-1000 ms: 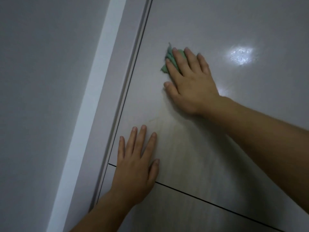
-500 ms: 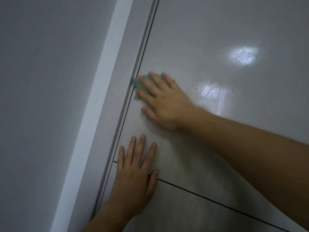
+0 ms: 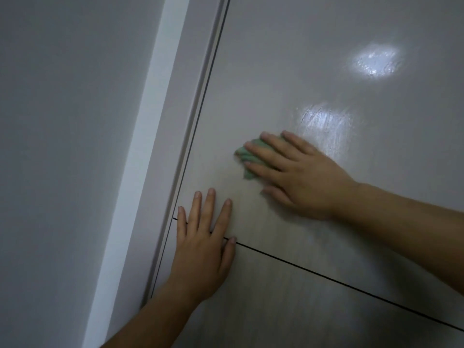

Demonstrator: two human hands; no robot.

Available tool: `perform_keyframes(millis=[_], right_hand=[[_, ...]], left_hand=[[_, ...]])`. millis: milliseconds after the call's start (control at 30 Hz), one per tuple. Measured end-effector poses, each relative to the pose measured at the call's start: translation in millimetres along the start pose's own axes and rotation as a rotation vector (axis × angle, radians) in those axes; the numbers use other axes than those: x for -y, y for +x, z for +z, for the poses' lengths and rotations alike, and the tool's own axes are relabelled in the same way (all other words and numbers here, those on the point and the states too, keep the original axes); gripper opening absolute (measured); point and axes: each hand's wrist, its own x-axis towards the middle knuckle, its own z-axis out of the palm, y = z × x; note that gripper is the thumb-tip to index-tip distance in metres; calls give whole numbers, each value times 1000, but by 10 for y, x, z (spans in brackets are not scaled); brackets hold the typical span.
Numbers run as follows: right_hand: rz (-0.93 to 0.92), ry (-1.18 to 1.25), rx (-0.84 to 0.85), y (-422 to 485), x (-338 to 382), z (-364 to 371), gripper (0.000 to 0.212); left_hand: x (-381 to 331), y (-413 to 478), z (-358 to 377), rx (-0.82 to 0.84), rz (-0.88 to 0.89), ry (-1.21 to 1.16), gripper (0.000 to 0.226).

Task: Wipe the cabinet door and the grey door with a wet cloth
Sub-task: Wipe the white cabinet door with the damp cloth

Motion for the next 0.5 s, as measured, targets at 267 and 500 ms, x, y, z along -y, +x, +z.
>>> perform_keyframes(millis=[267, 500], right_hand=[[172, 9, -51, -487, 70, 54, 66], [419, -12, -39, -859, -496, -99, 64]], left_hand=[[-176, 81, 22, -29, -42, 11, 67], [-550, 235, -69, -63, 142, 33, 68]])
